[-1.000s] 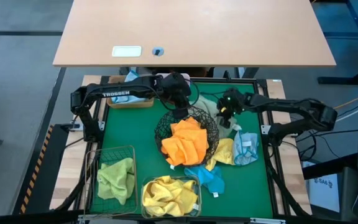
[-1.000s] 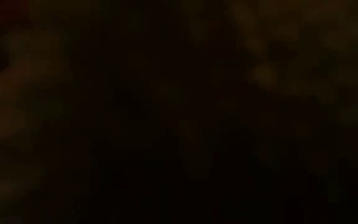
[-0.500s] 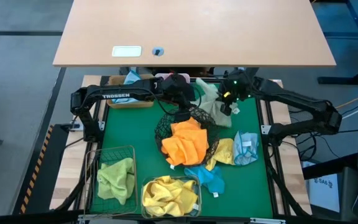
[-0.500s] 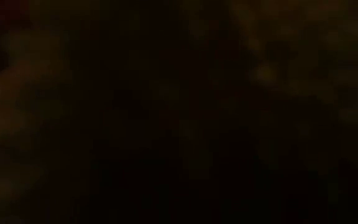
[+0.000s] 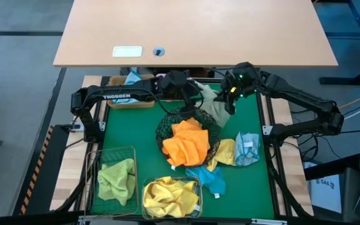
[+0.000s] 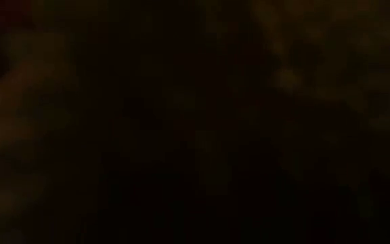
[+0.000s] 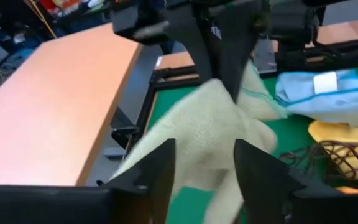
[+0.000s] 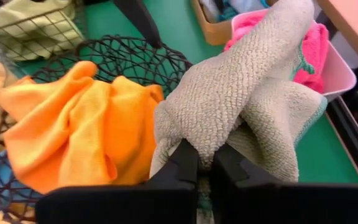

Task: Sort microfiber towel by color & place in baskets
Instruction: Put the green towel into the gold wire basket

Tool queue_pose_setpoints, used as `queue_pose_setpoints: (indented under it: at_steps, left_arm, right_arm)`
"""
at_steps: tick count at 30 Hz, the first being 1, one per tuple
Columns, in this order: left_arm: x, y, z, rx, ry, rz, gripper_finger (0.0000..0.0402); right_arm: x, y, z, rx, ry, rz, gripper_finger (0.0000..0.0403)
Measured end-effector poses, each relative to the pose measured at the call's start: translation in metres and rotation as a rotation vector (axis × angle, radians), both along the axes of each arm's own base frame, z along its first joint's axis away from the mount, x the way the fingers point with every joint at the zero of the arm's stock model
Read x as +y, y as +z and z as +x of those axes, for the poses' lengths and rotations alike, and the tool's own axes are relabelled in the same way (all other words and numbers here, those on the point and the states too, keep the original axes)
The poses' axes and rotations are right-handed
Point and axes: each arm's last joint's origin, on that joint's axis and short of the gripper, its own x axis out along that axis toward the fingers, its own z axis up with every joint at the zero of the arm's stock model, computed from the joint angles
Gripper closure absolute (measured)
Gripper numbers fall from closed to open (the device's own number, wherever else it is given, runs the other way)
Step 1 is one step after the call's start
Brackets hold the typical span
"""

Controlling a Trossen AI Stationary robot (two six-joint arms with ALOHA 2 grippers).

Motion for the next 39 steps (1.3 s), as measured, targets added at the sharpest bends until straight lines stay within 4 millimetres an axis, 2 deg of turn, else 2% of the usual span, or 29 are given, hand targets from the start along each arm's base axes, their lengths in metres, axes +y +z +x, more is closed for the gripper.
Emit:
queue_pose_setpoints:
  at_steps: [4,8,14,25,31,39]
  left_arm:
    - [0.0,0.002,0.001,-0.019,0.005,0.007,0.0206]
    - [-0.001,0.002,0.001,-0.023,-0.033,-0.011,0.0183]
    - [-0.002,0.002,0.001,-0.026,-0.063,-0.026,0.0179]
    - [-0.002,0.005,0.002,-0.05,-0.083,-0.03,0.0185]
    - [-0.003,0.006,0.002,-0.072,-0.113,-0.039,0.0227]
    - [-0.003,0.006,0.003,-0.077,-0.109,-0.048,0.0366]
  right_arm:
    - [0.0,0.001,0.001,-0.016,0.019,0.012,0.0391]
    - [0.001,0.004,0.003,-0.063,0.056,0.022,0.0393]
    - [0.002,0.013,0.008,-0.195,0.168,0.044,0.0389]
    - [0.001,0.024,0.013,-0.323,0.236,0.01,0.0387]
    - [0.0,0.025,0.014,-0.339,0.241,0.001,0.0387]
    - [0.0,0.025,0.014,-0.34,0.235,0.003,0.0386]
